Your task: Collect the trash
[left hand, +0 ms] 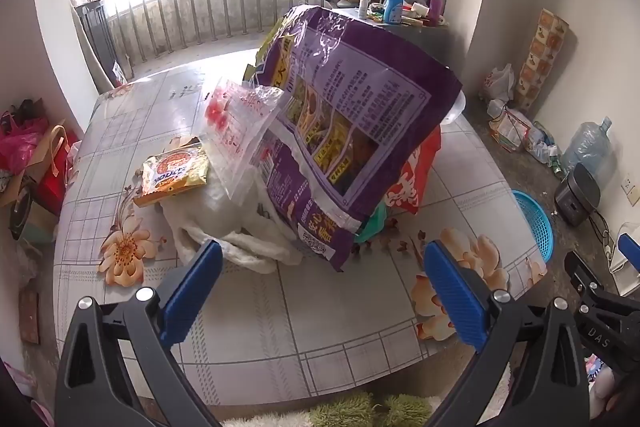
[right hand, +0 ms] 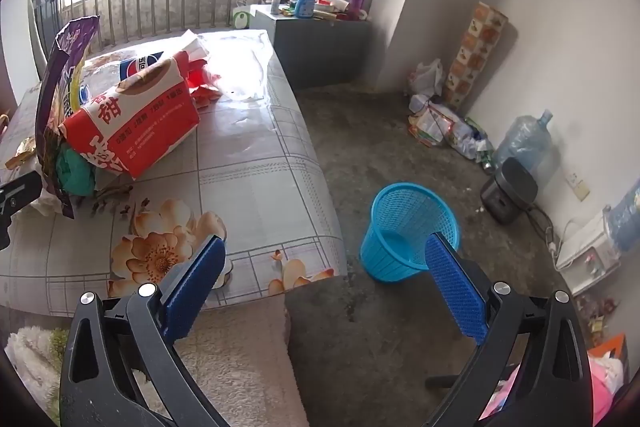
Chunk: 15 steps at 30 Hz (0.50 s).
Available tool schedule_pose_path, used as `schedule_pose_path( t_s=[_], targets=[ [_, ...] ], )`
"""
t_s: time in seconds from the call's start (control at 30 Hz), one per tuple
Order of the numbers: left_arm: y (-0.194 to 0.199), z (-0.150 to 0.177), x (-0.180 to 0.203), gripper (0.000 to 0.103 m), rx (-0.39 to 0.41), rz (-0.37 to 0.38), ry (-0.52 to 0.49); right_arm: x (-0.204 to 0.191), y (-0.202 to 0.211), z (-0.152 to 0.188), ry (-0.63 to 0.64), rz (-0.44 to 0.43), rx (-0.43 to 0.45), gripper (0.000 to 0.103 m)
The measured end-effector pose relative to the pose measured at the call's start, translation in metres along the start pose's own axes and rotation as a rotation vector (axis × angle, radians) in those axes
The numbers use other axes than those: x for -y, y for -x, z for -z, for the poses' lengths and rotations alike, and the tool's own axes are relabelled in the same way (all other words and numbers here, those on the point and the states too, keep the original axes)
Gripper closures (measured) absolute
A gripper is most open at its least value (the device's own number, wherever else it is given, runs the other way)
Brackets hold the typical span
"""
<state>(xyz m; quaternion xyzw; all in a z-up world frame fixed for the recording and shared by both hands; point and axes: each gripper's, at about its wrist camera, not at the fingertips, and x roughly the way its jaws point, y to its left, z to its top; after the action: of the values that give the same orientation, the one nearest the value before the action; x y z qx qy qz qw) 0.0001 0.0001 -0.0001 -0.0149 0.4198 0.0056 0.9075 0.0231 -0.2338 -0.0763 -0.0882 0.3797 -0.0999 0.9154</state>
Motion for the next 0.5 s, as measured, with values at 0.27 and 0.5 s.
schedule_pose_path(
  t_s=[0.27, 0.5],
  targets=[
    [-0.0001, -0.0001, -0.0002, 0.005, -0.002, 0.003, 0.003, -0.005, -0.0034, -0.0018, -0.001, -0.004, -0.005, 0.008],
    [0.0002, -0.0001, -0.0003, 0.005, 0.0, 0.001, 0.005, -0.0067, -0.0035, -0.0032, -0.001, -0.004, -0.006, 0.008]
  ],
)
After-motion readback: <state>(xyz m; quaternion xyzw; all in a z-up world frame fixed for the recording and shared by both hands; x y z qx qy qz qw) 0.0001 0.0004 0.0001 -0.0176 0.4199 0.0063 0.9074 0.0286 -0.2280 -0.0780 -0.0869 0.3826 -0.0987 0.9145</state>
